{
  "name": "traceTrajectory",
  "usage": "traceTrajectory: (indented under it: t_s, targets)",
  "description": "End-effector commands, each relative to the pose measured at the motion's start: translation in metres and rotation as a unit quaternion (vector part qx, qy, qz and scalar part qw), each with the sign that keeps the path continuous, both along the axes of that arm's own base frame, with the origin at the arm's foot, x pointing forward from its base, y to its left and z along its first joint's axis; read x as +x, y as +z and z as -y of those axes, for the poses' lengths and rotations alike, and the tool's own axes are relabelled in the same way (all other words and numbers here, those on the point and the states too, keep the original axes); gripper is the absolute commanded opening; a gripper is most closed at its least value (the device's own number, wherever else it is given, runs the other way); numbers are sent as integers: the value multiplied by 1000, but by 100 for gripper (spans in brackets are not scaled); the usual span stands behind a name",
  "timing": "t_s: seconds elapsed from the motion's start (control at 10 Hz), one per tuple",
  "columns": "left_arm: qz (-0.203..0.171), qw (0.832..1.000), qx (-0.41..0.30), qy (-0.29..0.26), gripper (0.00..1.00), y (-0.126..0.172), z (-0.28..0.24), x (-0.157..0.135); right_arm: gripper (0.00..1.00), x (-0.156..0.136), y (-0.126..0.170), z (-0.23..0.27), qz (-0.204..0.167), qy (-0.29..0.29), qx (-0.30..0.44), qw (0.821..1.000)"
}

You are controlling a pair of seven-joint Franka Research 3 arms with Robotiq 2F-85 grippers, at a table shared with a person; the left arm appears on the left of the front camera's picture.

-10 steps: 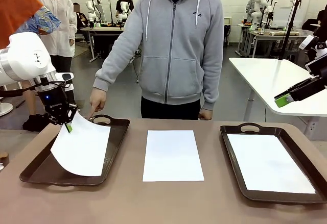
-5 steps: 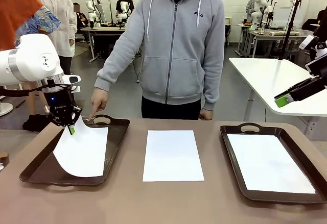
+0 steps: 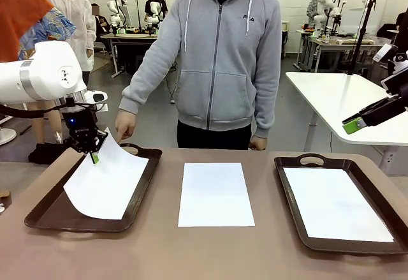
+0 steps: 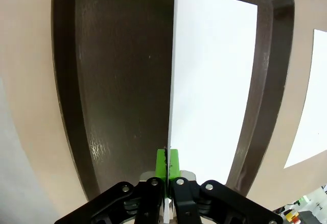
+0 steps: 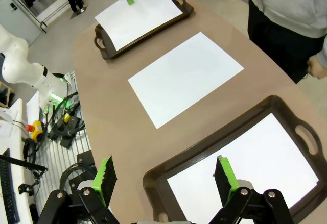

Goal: Sort the A4 documents.
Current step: Place the A4 Paper in the designated Handle tray.

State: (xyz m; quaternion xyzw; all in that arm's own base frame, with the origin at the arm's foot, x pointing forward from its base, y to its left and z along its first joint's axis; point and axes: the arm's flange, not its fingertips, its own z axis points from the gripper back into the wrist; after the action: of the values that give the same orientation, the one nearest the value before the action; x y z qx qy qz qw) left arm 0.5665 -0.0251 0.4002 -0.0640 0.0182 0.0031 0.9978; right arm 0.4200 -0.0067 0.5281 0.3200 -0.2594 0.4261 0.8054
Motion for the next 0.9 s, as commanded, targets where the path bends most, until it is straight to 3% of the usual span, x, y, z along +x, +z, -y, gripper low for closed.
traceTrajectory:
  t_s: [0.0, 0.8]
  targets:
    - [5, 1000, 3, -12, 1, -2, 2, 11, 100, 0, 0, -1, 0, 2, 2, 1000]
    - [-1, 998, -51, -28, 1, -30, 16, 12, 100, 0, 0, -1, 0, 2, 2, 1000]
